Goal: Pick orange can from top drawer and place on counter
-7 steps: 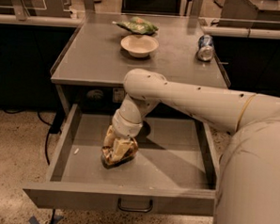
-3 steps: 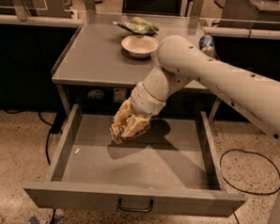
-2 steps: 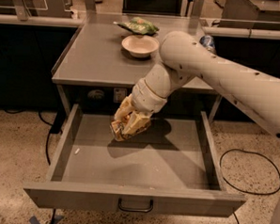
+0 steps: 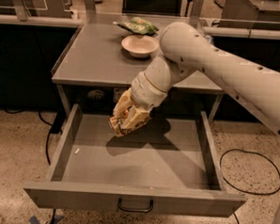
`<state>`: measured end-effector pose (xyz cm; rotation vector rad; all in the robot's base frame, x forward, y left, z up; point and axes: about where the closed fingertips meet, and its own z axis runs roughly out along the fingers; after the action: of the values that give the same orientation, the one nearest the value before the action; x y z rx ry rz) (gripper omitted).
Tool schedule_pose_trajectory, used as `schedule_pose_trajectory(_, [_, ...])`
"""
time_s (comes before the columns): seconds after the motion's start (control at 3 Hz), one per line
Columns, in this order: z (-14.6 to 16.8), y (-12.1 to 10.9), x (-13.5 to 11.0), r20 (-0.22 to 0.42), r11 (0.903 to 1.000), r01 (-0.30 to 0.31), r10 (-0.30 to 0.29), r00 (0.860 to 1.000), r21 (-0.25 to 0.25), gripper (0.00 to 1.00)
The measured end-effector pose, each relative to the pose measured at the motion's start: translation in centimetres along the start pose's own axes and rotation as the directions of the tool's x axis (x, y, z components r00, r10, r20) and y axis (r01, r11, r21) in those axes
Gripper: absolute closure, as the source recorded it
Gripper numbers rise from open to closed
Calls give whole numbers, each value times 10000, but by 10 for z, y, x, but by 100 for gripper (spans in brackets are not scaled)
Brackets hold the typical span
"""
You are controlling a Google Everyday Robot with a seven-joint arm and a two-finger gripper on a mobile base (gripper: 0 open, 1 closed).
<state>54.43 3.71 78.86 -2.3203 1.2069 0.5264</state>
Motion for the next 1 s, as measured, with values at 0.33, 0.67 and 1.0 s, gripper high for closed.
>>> schedule_pose_trajectory(0.33, [-16, -8, -10, -292, 9997, 226, -225, 9993, 35, 100])
schedule_pose_trajectory(0.67, [-33, -18, -21, -589, 9989, 463, -458, 9972, 67, 100])
schedule_pose_trajectory(1.0, [-48, -27, -33, -843, 9973, 736, -727, 9938, 67, 100])
